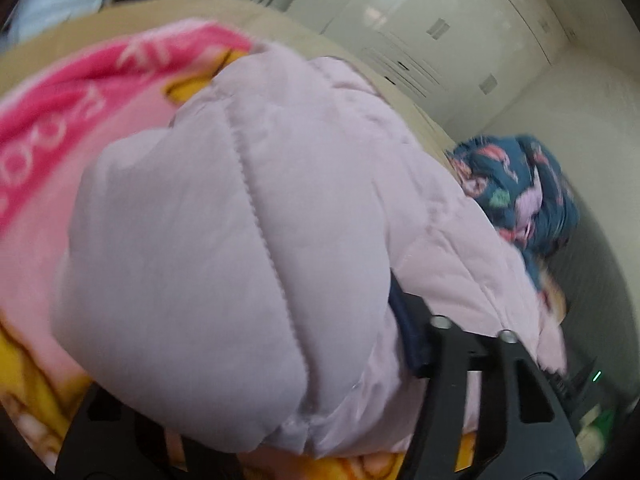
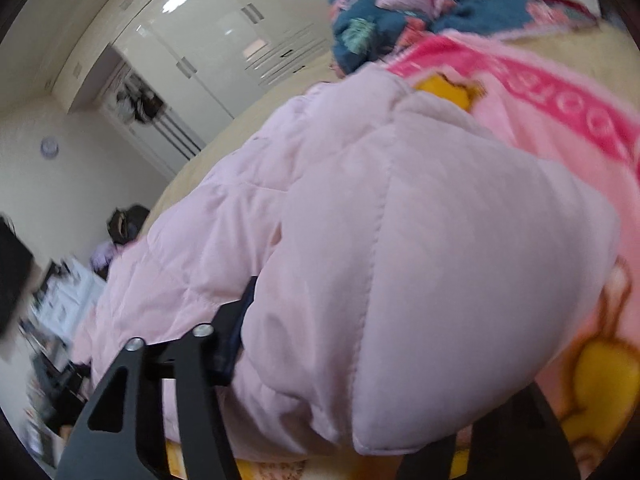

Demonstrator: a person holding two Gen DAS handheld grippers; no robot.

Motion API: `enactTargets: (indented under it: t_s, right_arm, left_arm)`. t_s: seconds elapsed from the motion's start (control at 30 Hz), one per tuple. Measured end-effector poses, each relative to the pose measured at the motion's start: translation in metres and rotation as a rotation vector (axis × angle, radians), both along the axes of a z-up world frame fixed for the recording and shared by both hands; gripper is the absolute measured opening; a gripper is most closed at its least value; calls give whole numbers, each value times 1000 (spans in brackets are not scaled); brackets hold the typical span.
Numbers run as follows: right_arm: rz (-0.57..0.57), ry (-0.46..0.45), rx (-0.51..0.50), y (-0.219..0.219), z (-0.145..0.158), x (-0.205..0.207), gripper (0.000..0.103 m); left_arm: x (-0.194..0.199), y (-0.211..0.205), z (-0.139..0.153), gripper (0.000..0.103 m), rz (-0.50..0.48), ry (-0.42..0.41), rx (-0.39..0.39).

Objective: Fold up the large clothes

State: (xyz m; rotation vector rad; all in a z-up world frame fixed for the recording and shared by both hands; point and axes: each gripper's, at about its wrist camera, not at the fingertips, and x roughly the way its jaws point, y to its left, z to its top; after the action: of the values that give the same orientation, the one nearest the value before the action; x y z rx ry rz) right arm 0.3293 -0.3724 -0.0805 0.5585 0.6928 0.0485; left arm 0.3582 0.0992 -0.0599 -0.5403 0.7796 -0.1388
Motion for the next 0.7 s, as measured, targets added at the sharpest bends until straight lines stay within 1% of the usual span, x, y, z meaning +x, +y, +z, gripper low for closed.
enactTargets:
  t_s: [0.03, 0.13, 0.17, 0.27, 0.37, 0.5, 0.7]
  right_arm:
    - [9, 1, -30, 4, 4, 0, 45]
    - [43, -10, -174, 22, 20, -1, 38]
    - [56, -18, -229, 30, 26, -3, 38]
    - [84, -42, -350, 46, 41, -11, 35]
    - [106, -86, -405, 55, 54, -25, 33]
    - [144, -155, -457, 64, 71, -51, 33]
    - [202, -204, -509, 79, 89, -92, 32]
  left_arm:
    - [-2, -2, 5, 39, -14, -9, 31]
    - [-8, -9, 19, 34, -44, -28, 110]
    - [-10, -8, 22, 34, -49, -33, 120]
    - [-28, -6, 39, 32, -74, -75, 142]
    - [-48, -8, 54, 32, -97, -111, 180]
    - [-72, -10, 67, 32, -107, -136, 195]
    - [-101, -5, 70, 32, -95, -132, 158]
